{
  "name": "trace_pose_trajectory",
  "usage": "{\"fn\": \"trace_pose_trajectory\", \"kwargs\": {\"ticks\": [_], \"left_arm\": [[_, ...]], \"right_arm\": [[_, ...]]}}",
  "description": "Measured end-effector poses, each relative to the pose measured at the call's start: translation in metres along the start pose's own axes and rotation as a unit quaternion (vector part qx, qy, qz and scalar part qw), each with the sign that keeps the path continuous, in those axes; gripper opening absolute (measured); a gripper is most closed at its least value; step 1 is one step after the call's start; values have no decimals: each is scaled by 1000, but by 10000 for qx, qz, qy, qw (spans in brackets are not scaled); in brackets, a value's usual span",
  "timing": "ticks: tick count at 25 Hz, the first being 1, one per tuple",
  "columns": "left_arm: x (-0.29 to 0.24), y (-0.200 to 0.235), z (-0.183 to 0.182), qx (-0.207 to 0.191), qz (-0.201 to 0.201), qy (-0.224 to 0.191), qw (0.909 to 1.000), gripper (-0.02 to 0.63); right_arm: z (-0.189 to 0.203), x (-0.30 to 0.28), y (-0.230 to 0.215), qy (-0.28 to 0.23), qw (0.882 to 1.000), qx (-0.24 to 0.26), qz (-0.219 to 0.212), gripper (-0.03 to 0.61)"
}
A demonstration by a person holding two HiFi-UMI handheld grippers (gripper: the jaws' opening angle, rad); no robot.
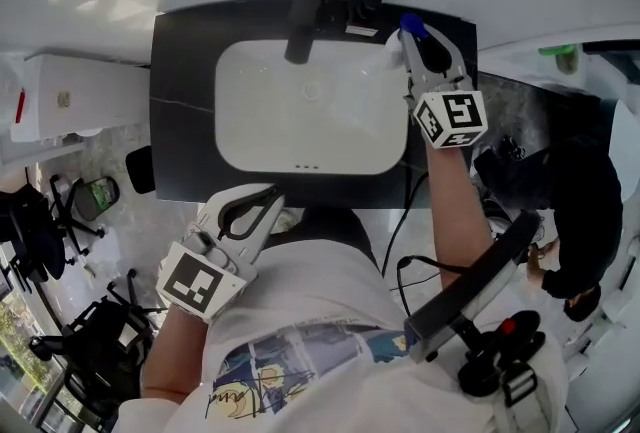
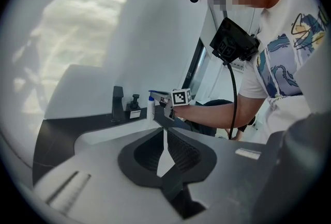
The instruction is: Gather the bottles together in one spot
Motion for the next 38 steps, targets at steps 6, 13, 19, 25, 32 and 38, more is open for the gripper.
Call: {"fn": "trace_pose_trajectory", "kwargs": {"ticks": [6, 13, 19, 25, 32, 38], "left_arm": [[-8, 2, -3, -46, 47, 165, 9998, 26], [-26, 7, -8, -23, 18, 334, 9994, 26], [-30, 7, -12, -17, 20, 338, 9994, 26], [-34, 3, -13, -40, 55, 325, 9994, 26], [-31, -2, -15, -48, 30, 329, 9994, 26], [-25, -6, -14, -99, 23, 302, 9995, 26]], "right_arm": [[-4, -20, -43, -430, 9981, -243, 359, 54], [6, -41, -67, -788, 9950, -290, 535, 51], [11, -36, -59, -933, 9939, 16, 585, 52], [17, -26, -55, -961, 9934, -1, 622, 58], [30, -28, -53, -626, 9963, -13, 593, 232], [39, -18, -56, -421, 9963, 68, 742, 232]]}}
Point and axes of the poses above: the fingertips, and each gripper's own axes: x backward along the fingers, y to its left, z out of its underside, the point moved 4 cm from there along x, backward along the fingers, and after that the axes turned 6 degrees about -x, right-handed, at the moved point
